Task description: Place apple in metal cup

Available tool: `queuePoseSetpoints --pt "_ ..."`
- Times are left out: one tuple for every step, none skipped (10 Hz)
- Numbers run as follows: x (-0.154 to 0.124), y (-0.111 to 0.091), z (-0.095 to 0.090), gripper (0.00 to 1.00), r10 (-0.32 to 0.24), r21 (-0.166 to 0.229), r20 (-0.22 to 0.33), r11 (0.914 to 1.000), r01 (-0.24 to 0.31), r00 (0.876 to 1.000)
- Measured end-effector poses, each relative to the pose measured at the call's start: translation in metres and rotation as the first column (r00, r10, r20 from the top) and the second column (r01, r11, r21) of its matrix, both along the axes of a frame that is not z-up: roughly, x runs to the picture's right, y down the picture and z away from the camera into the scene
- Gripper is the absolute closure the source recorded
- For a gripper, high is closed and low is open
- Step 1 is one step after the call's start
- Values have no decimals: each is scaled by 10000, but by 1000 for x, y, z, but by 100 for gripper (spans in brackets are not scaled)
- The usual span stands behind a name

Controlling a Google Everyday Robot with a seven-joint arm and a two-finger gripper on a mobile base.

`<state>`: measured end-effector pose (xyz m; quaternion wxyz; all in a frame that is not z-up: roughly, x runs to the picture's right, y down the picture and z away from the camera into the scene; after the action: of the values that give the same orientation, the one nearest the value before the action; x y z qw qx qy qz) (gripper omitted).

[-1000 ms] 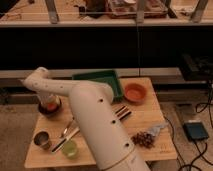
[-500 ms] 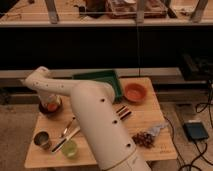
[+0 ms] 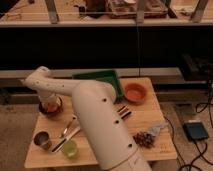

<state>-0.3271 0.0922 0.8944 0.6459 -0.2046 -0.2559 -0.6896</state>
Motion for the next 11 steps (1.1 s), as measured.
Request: queuePoseSetpoints --pt "2 -6 -9 100 54 20 38 10000 -54 10000" --pt "6 -16 -26 100 134 69 116 9999 -134 9998" --pt "9 -27 -45 100 183 117 226 9998 -185 9996" --pt "12 -38 -69 100 175 133 344 9998 -180 9993" --pt "13 -43 -92 100 54 139 498 9999 -61 9987" --pt "11 -42 -116 100 -81 99 719 9999 74 9974" --pt "14 -38 -132 100 -123 7 854 9999 123 9963" --pt "20 -29 -151 100 -171 -251 1054 9995 199 9943" --pt "23 -23 -160 100 -197 -406 1148 9989 245 9932" --pt "23 -21 -162 100 -199 -439 1192 9987 253 9927" --pt "21 -21 -162 100 -217 -436 1215 9987 272 9924"
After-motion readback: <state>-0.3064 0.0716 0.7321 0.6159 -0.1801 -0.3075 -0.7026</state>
